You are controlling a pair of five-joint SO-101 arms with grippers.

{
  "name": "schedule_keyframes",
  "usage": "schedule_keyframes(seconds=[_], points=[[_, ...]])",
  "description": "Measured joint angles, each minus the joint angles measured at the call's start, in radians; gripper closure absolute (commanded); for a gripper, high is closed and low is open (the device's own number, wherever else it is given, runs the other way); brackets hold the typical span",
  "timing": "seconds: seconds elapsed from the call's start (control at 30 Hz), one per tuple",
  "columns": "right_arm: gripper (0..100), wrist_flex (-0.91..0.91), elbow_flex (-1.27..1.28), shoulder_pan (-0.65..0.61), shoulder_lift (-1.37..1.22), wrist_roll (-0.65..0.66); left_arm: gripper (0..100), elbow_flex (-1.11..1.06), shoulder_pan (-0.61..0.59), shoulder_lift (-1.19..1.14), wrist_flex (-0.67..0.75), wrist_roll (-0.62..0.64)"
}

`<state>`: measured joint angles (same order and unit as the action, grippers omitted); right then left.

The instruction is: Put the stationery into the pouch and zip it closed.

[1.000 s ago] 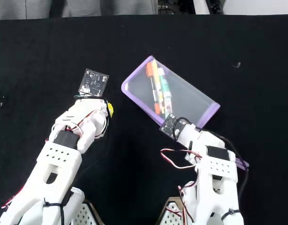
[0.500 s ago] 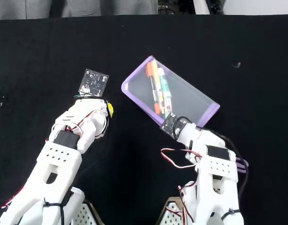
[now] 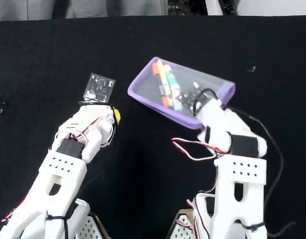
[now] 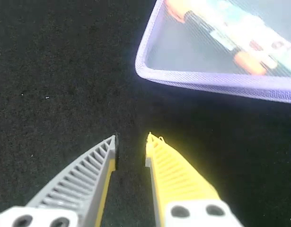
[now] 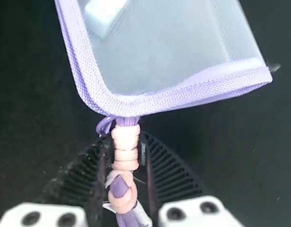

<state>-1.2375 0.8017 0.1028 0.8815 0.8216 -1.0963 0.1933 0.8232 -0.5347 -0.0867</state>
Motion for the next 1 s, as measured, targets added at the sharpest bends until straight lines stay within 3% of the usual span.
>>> schedule_keyframes(seconds=[0.17,0.43,0.83,1.0], points=[[98.7,-0.138,-0.18,-0.104,0.0,-0.103,70,0.0,0.0,0.0,0.0,0.0],[98.7,-0.282,-0.404,-0.238,0.0,-0.229,71,-0.006,0.095,0.055,0.0,0.0],[98.7,-0.338,-0.434,-0.253,0.0,-0.247,69,-0.226,0.138,0.574,-0.012,0.0],[98.7,-0.358,-0.485,-0.253,0.0,-0.275,69,-0.227,0.23,0.646,-0.034,-0.058]])
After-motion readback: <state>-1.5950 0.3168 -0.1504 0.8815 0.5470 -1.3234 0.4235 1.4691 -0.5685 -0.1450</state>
